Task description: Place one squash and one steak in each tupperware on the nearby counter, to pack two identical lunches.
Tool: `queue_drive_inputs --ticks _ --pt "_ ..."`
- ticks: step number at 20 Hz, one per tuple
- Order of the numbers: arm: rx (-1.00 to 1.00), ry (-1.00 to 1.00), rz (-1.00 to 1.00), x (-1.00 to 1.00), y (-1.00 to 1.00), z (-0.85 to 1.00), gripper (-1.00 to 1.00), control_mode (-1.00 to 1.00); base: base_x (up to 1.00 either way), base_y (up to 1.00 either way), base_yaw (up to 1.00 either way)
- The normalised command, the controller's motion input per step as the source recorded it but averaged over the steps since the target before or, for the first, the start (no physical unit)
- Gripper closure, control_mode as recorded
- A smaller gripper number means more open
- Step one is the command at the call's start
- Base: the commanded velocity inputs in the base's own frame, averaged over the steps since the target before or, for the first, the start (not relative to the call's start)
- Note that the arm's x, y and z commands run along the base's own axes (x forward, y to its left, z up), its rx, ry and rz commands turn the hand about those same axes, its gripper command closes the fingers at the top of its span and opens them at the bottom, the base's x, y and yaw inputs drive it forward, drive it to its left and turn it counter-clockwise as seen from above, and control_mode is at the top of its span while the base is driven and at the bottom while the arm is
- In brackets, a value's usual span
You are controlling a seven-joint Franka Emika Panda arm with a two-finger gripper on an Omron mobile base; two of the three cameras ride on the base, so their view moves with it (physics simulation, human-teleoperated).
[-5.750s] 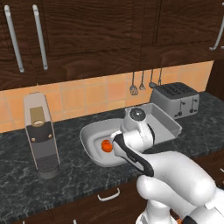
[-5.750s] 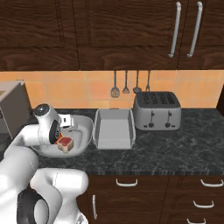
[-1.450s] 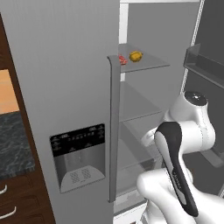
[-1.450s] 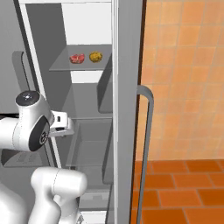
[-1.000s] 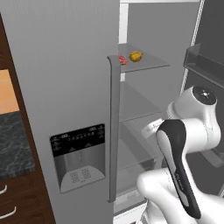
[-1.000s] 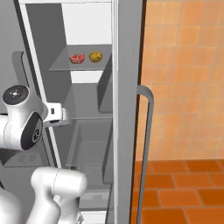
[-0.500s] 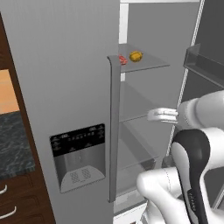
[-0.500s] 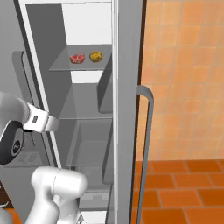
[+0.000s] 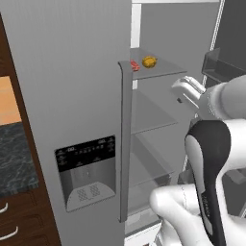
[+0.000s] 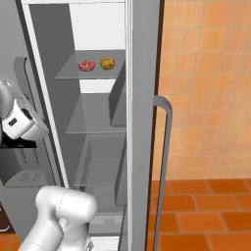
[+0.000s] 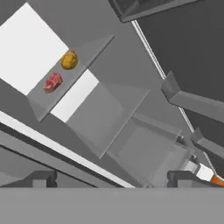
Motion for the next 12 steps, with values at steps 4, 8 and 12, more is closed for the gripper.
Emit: queue_drive_inputs --ticks 4,8,12 --pt "0.37 0.17 -0.05 0.17 -0.09 0.29 -1.0 -1.0 0.0 0.0 0.0" --pt "0.05 0.11 0.0 0.71 0.0 0.0 -1.0 -1.0 0.0 0.0 0.0" --pt "0.02 0.05 0.0 0.77 0.0 0.0 -1.0 -1.0 0.0 0.0 0.0"
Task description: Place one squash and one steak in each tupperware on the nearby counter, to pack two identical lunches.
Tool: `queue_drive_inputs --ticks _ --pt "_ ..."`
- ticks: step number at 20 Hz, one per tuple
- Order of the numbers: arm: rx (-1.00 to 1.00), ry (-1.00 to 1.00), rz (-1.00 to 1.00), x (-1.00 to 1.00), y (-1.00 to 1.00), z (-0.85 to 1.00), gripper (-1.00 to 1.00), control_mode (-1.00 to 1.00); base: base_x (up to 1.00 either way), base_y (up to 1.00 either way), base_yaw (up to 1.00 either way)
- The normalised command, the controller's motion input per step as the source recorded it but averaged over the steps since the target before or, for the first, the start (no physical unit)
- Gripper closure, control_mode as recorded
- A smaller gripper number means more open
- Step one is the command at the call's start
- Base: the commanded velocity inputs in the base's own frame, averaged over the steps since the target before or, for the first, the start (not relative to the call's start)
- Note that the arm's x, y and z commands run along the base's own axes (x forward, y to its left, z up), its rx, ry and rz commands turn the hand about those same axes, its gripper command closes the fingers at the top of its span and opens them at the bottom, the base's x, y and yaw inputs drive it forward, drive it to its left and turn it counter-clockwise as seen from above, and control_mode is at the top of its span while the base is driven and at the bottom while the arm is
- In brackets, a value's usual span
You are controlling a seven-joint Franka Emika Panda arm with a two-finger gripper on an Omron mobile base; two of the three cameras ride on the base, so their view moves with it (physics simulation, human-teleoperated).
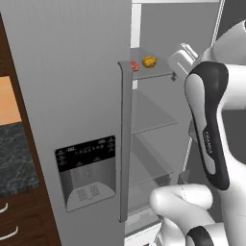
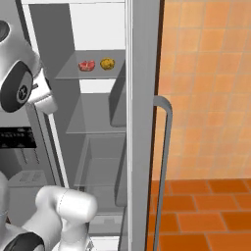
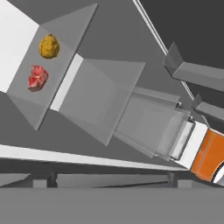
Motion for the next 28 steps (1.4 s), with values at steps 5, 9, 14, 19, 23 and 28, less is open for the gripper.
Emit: queue_drive_inputs --ticks 5,9,14,19,23,28 --pt "0.01 0.02 0.09 0.74 0.02 -0.02 -1.0 -1.0 0.0 0.0 0.0" --pt "0.07 0.0 0.13 0.9 0.0 -0.02 -1.0 -1.0 0.0 0.0 0.0" --pt "0.03 0.01 0.12 1.0 0.0 -0.13 -1.0 -1.0 0.0 0.0 0.0" --pt "-0.02 0.03 0.18 0.83 0.0 -0.16 -1.0 -1.0 0.0 0.0 0.0" --pt "-0.03 -0.01 0.24 0.67 0.0 -0.01 -1.0 -1.0 0.0 0.0 0.0" --pt "-0.07 -0.15 0.17 0.54 0.02 -0.02 -1.0 -1.0 0.0 0.0 0.0"
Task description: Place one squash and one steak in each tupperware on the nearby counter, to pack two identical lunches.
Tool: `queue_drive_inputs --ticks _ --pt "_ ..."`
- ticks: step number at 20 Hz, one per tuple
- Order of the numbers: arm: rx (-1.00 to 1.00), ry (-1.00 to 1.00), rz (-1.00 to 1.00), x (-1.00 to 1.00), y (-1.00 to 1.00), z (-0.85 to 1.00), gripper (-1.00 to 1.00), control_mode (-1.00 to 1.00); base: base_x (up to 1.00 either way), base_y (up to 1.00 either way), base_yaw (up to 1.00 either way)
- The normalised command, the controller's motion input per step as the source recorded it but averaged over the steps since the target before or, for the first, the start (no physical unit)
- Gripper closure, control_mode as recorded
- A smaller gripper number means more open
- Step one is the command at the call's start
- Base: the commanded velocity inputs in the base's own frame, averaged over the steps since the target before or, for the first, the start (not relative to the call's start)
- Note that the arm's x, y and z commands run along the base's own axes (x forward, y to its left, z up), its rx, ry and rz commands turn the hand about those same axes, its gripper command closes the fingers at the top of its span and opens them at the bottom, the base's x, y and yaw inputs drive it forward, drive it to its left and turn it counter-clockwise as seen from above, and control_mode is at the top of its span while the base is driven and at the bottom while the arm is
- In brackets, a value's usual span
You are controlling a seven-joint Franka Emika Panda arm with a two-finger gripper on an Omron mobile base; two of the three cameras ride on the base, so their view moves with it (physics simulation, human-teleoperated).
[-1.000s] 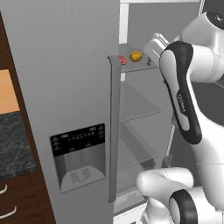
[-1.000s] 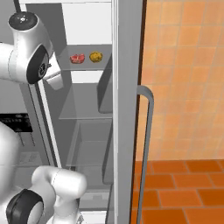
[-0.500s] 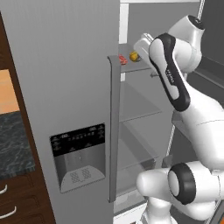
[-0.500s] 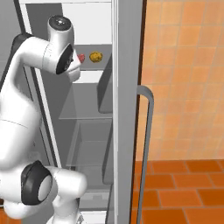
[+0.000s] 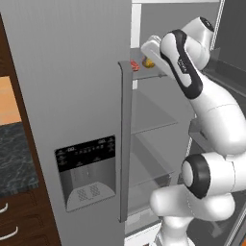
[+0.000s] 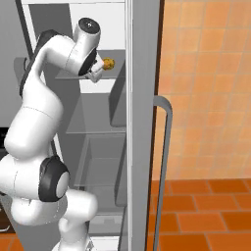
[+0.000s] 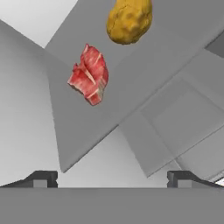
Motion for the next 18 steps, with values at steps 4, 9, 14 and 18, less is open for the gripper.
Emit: queue_drive_inputs --ticks 4,9,14,18 --pt "-0.13 -0.2 0.11 0.47 0.17 -0.12 -1.0 -1.0 0.0 0.0 0.0" --pt "-0.05 -0.02 0.09 0.37 0.07 -0.12 -1.0 -1.0 0.0 0.0 0.0" --pt "-0.01 0.15 0.03 0.58 0.04 -0.14 -1.0 -1.0 0.0 0.0 0.0" --pt "-0.01 0.02 0.01 0.64 0.15 -0.16 -1.0 -1.0 0.0 0.0 0.0"
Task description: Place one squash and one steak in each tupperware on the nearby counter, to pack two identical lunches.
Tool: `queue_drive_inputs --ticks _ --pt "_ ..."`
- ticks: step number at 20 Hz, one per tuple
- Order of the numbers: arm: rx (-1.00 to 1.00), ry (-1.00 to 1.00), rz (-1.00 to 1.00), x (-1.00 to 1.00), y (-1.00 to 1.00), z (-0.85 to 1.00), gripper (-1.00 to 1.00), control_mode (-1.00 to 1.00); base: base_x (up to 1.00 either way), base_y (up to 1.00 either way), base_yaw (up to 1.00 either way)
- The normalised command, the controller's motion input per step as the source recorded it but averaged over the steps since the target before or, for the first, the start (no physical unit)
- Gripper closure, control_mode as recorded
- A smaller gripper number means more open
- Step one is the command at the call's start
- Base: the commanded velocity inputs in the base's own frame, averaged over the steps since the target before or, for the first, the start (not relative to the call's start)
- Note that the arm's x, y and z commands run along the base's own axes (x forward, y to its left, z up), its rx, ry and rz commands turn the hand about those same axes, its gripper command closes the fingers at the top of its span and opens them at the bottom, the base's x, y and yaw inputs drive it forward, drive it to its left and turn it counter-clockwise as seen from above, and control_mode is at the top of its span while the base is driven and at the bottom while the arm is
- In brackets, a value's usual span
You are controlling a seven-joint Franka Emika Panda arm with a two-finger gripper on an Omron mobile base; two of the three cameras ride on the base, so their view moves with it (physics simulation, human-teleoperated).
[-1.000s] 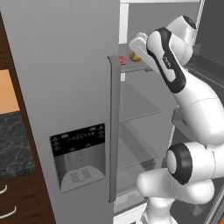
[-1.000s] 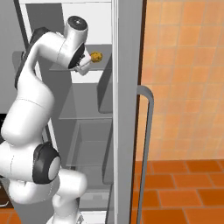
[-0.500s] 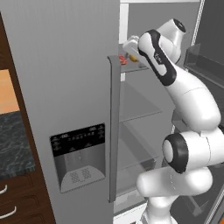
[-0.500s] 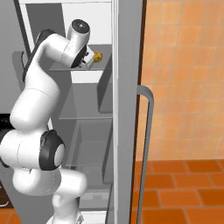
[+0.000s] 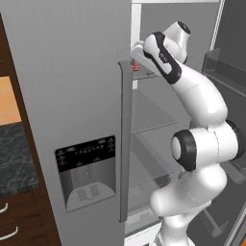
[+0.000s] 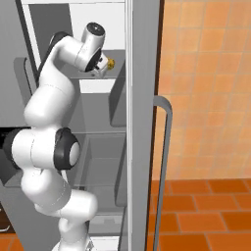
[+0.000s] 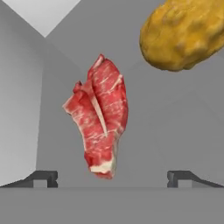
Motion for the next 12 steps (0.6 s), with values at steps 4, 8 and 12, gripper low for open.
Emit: queue_drive_inputs --ticks 4,8,12 --pt "0.0 0.0 0.0 0.59 0.03 -0.12 -1.0 -1.0 0.0 0.0 0.0" --pt "0.0 -0.08 0.0 0.49 0.1 -0.35 -1.0 -1.0 0.0 0.0 0.0" --pt "-0.06 -0.03 0.0 0.03 0.29 -0.46 -1.0 -1.0 0.0 0.0 0.0"
